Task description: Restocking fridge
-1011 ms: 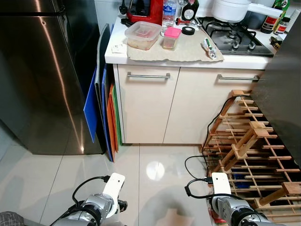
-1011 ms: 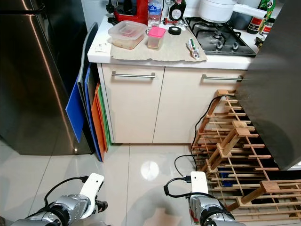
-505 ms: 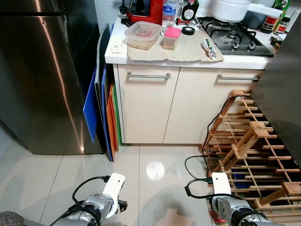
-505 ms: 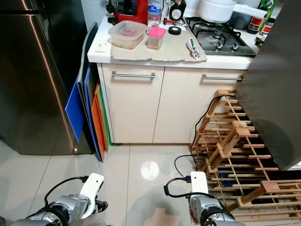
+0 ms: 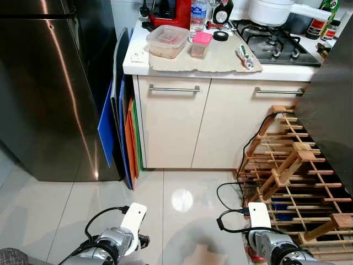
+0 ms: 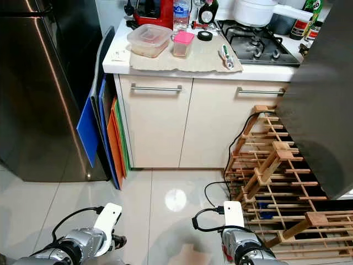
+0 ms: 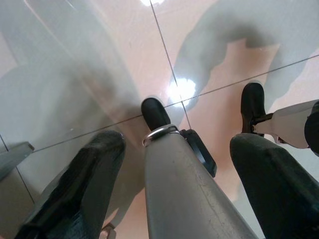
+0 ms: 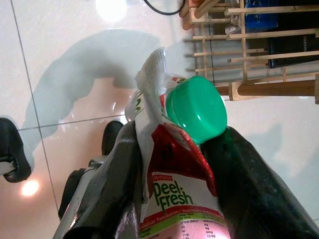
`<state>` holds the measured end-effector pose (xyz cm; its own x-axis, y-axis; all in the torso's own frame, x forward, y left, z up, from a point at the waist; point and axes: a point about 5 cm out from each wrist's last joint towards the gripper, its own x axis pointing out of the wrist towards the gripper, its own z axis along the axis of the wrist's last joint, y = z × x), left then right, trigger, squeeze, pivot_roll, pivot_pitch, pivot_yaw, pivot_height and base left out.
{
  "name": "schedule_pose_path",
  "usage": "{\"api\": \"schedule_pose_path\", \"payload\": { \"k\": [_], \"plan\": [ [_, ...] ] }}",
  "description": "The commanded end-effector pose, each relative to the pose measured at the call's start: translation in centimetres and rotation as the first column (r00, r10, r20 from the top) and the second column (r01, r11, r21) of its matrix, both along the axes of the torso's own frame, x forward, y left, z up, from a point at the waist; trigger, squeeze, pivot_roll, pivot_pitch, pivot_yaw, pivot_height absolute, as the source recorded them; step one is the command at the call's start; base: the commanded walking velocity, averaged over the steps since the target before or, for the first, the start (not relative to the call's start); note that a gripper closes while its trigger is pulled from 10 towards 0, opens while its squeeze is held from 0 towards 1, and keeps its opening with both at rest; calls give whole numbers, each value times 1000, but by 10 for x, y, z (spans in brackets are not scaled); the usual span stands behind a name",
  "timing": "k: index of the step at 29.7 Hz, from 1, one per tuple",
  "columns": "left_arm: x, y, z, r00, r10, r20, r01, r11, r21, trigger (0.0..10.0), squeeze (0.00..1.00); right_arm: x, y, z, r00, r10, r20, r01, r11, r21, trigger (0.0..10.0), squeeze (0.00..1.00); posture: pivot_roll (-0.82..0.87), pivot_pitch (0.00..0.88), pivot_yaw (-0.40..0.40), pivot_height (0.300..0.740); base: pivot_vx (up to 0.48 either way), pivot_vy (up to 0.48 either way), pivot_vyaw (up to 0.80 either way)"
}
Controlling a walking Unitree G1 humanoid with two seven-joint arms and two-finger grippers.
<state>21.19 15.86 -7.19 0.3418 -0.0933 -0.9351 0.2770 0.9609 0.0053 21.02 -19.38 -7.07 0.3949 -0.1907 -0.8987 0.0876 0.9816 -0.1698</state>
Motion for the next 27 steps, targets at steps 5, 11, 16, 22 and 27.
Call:
{"api": "schedule_pose_path", "payload": {
  "k": [5,11,16,22,27],
  "plan": [
    [-1,-2,-1,1000,-8,-1,8,1000,-3,10000,0,3,-3,2,1000,-1,13,1,1000,-8,10000,0,107,0,-60,740,0,0,0],
    [-1,-2,0,1000,-7,-1,7,1000,-5,10000,0,3,-4,2,1000,-3,15,3,1000,-8,10000,0,105,0,-61,740,0,0,0],
    [0,-2,0,1000,-1,0,1,1000,-10,10000,0,3,-4,2,1000,-4,16,5,1000,-7,10000,0,107,0,-60,740,0,0,0],
    [0,-2,0,1000,-1,2,1,1000,-8,10000,0,4,-3,3,1000,-6,17,6,1000,-5,10000,0,107,0,-60,740,0,0,0],
    [0,-2,0,1000,1,0,-1,1000,-10,10000,0,4,-3,3,1000,-5,17,5,1000,-6,10000,0,107,0,-61,740,0,0,0]
  ]
}}
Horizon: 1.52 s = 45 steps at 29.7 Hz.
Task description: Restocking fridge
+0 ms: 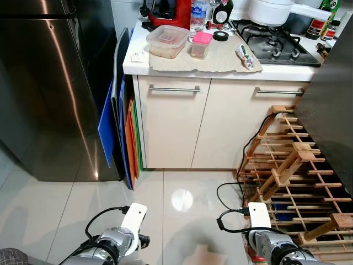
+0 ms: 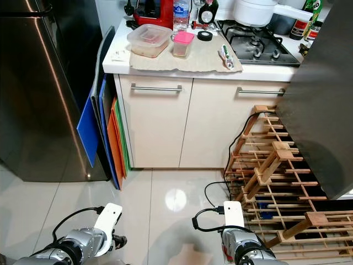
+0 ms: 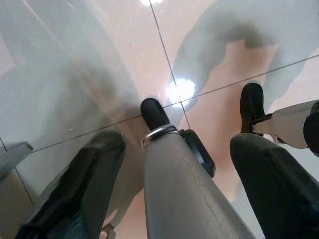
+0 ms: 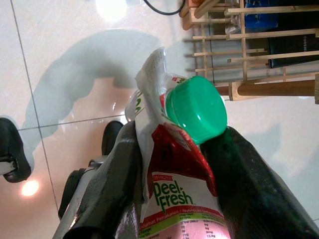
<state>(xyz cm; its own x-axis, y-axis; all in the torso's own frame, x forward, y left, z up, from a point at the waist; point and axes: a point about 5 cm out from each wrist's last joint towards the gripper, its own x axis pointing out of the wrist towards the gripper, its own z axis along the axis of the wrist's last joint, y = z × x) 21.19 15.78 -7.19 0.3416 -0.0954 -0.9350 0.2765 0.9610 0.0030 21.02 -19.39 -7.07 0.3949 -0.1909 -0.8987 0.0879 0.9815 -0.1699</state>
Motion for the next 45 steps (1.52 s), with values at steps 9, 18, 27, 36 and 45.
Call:
{"api": "schedule_pose_path", "payload": {
  "k": [9,18,27,36,45],
  "plan": [
    [0,-2,0,1000,3,-2,-3,1000,-11,10000,0,4,-3,3,1000,-7,18,7,1000,-5,10000,0,107,0,-61,740,0,0,0],
    [0,-2,0,1000,3,-1,-3,1000,-10,10000,0,4,-4,3,1000,-11,19,11,1000,-4,10000,0,107,0,-61,740,0,0,0],
    [0,-2,0,1000,2,0,-2,1000,-10,10000,0,4,-4,3,1000,-12,19,12,1000,-3,10000,0,107,0,-62,740,0,0,0],
    [0,-2,0,1000,2,0,-2,1000,-9,10000,0,4,-4,3,1000,-10,19,10,1000,-4,10000,0,108,0,-64,740,0,0,0],
    [-1,-2,-1,1000,-2,0,2,1000,-8,10000,0,3,-4,2,1000,-8,17,8,1000,-6,10000,0,111,0,-67,740,0,0,0]
  ]
}}
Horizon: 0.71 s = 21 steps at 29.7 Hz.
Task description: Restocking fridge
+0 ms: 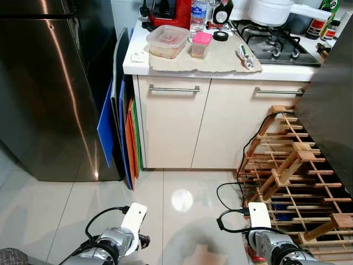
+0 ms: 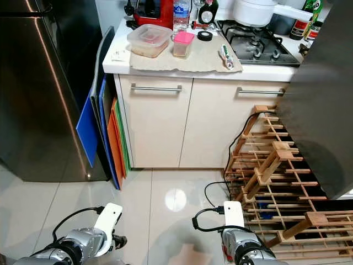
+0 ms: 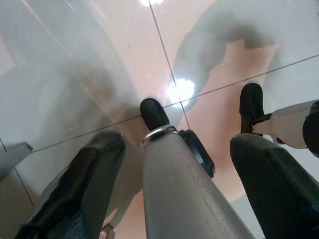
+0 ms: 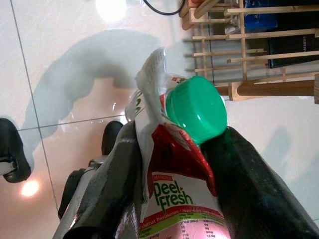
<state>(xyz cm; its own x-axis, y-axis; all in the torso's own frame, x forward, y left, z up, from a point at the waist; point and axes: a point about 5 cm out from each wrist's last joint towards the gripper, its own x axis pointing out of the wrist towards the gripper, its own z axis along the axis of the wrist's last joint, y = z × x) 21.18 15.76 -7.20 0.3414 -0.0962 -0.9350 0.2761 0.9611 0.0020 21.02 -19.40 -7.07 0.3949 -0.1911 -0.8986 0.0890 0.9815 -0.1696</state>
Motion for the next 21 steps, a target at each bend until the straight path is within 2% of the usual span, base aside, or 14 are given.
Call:
{"api": "schedule_pose_path", "payload": {
  "k": [1,21],
  "plan": [
    [-1,-2,-1,1000,-2,0,2,1000,-7,10000,0,3,-4,2,1000,-7,17,7,1000,-6,10000,0,111,0,-67,740,0,0,0],
    [-1,-1,-1,1000,-5,-3,5,1000,-10,10000,0,2,-3,1,1000,-16,13,16,1000,1,10000,0,107,0,-63,740,0,0,0]
  ]
}}
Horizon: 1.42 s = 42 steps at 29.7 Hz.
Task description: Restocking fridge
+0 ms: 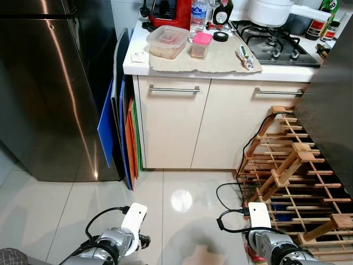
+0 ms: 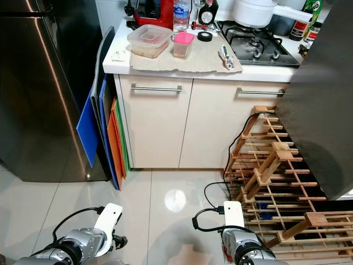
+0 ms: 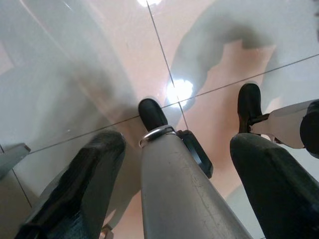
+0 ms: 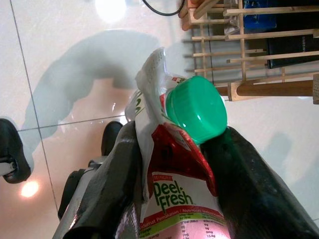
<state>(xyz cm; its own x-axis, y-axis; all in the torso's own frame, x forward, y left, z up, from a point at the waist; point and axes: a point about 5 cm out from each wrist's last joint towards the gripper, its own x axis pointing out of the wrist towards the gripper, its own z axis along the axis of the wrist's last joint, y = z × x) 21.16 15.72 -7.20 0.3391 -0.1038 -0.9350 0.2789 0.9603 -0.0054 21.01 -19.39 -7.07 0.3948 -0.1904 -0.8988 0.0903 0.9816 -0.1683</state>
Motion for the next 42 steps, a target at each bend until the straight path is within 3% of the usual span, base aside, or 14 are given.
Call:
{"api": "schedule_pose_path", "payload": {
  "k": [1,42],
  "plan": [
    [-1,-1,-1,1000,-2,-1,2,1000,-2,10000,0,2,-3,1,1000,-15,12,15,1000,-1,10000,0,107,0,-62,740,0,0,0],
    [-2,0,-1,1000,-4,-3,4,1000,-1,10000,0,1,-3,1,1000,-14,13,14,1000,-2,10000,0,104,0,-63,740,0,0,0]
  ]
}}
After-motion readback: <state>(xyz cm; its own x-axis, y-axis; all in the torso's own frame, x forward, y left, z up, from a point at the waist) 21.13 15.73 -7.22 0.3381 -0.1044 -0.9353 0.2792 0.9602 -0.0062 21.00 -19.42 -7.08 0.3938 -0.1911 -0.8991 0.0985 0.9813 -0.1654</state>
